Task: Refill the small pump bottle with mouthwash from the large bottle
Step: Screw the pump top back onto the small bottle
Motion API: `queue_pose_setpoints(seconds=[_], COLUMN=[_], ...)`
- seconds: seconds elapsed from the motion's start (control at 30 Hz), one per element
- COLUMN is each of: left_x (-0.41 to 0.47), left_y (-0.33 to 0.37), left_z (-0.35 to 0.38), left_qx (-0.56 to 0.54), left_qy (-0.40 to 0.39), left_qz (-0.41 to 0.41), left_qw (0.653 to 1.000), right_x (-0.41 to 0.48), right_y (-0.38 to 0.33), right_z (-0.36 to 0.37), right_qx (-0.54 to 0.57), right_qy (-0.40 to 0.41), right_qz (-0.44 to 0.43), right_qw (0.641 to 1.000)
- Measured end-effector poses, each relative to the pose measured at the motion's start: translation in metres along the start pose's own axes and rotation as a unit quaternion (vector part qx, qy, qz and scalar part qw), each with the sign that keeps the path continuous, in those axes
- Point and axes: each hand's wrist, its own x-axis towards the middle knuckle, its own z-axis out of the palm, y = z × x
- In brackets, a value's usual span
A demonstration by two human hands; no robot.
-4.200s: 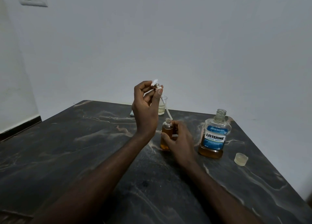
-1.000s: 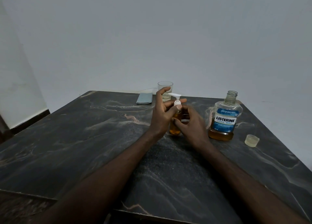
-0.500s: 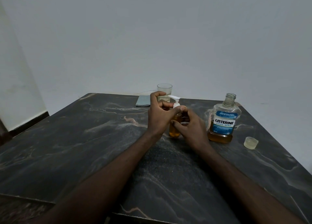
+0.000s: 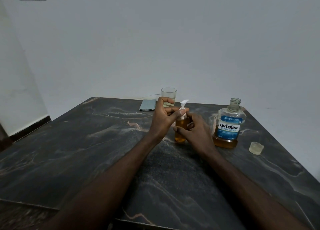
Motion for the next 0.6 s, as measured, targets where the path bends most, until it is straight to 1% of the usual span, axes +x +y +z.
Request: queue_pose_setpoints(seconds=[0.1,0.23,0.37,0.5,0.6], left_x=[0.001,0.0,0.0,0.003,0.003], left_y=[-0.001,-0.001,-0.003,-0.007,-0.007], left_z=[-0.006,-0.01,-0.008,-0.012,-0.014], left_qx=[-0.021,-0.01,0.041,0.025,0.008], left_qy=[-0.023,-0.056,-0.035,-0.032,-0.031], left_qz=[0.002,-0.004,0.0,-0.003,-0.008], left_qw=[1.0,0.998,0.999,0.999,0.999], right_x=[0.001,0.0,0.0,0.001,0.0], right_y=[0.0,0.0,0.002,0.0,-0.001], right_z=[-0.002,-0.001,0.001,0.001,0.0], right_qx=[-0.008,0.01,0.018,0.017,0.015], right_qy=[-0.03,-0.016,-0.002,-0.033,-0.032], right_qz=[0.008,0.017,0.025,0.026,0.029], right_qw=[0.999,1.0,1.0,0.999,0.999])
